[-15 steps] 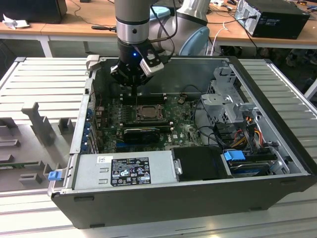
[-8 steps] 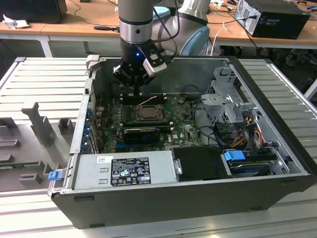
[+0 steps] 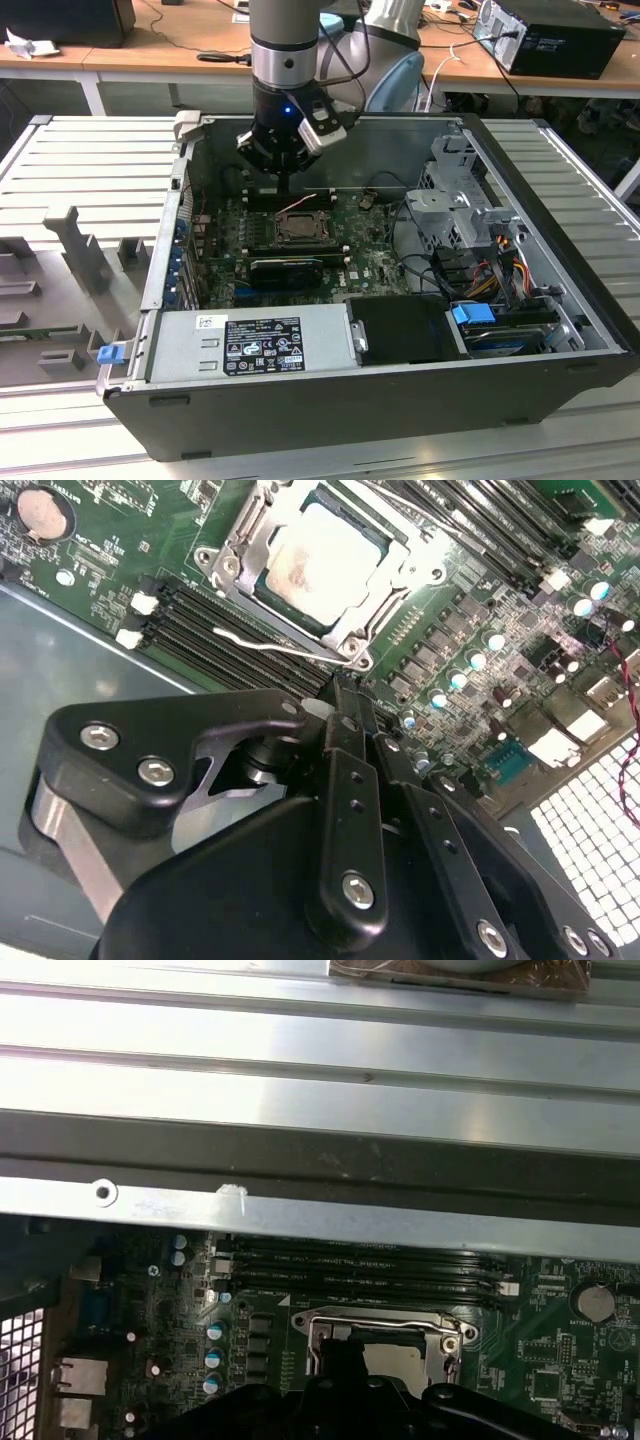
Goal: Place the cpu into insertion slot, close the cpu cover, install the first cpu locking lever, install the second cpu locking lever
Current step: 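Install the first cpu locking lever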
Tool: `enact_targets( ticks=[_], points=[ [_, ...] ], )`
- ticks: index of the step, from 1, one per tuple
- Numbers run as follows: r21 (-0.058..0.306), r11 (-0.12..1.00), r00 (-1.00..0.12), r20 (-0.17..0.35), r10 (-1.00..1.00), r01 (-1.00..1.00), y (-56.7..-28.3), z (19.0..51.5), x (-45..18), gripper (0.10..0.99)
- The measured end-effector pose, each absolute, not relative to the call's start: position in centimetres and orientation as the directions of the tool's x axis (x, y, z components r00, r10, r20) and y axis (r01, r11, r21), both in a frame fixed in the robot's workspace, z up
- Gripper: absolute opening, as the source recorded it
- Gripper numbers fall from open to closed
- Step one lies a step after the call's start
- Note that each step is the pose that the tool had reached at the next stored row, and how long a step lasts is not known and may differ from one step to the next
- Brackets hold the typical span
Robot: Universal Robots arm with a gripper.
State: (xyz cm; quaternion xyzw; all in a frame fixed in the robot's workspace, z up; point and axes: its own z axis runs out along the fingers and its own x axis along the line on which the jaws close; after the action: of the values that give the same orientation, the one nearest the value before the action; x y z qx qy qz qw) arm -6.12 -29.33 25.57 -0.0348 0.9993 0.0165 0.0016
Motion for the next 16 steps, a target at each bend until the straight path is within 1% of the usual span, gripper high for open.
enact_targets(
  ticks=[10,16],
  points=[
    [0.034,0.997,-0.998,-0.005,-0.069,-0.070,-29.33,25.57,-5.53,0.106],
    [0.043,0.997,-0.998,-0.005,-0.069,-0.069,-29.34,25.53,-5.22,0.106]
  ],
)
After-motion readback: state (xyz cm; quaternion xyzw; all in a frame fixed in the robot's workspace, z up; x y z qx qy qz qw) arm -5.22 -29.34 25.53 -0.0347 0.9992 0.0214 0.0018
